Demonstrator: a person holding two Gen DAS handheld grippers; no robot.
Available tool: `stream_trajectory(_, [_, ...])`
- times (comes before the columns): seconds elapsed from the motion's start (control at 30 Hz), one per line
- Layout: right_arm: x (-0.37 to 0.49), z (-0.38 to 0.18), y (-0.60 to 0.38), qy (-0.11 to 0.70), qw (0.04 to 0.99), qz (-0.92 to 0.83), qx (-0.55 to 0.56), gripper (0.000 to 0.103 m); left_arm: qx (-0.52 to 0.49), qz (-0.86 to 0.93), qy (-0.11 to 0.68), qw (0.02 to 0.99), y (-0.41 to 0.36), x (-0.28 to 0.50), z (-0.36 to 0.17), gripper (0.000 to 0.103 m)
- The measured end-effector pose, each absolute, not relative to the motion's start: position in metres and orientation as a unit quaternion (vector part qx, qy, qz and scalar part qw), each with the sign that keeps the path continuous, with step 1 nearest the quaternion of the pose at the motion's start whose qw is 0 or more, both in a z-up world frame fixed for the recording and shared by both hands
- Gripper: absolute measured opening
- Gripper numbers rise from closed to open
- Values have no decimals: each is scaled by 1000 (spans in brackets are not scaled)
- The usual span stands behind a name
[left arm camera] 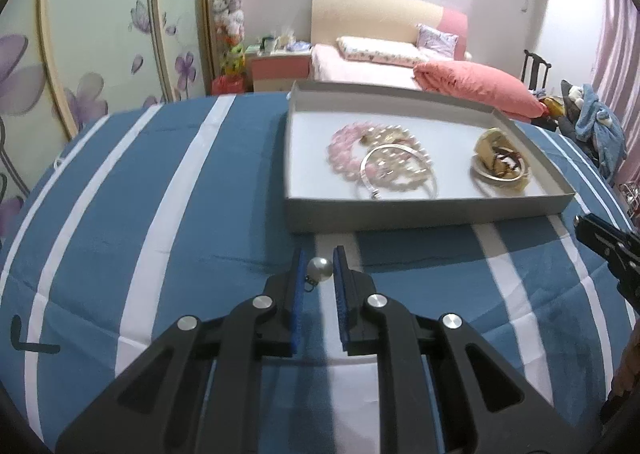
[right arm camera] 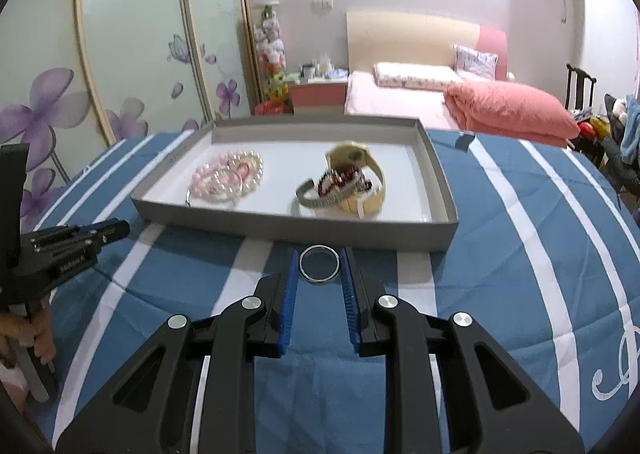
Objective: Organize jewelry
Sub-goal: 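Hold the pearl earring in the left tool while the right tool grasps the silver ring, then carry the pearl earring and silver ring over the tray with both tools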
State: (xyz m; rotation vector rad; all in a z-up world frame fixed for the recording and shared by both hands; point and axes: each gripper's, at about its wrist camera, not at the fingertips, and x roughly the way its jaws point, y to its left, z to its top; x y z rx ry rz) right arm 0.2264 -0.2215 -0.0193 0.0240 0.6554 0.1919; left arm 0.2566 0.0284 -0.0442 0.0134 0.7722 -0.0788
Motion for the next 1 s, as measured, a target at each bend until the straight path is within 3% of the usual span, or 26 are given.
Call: stream_trajectory(1.0, [200, 20, -218, 160, 984, 73, 32, 23, 47, -19, 198, 979, -10, 209, 3, 15])
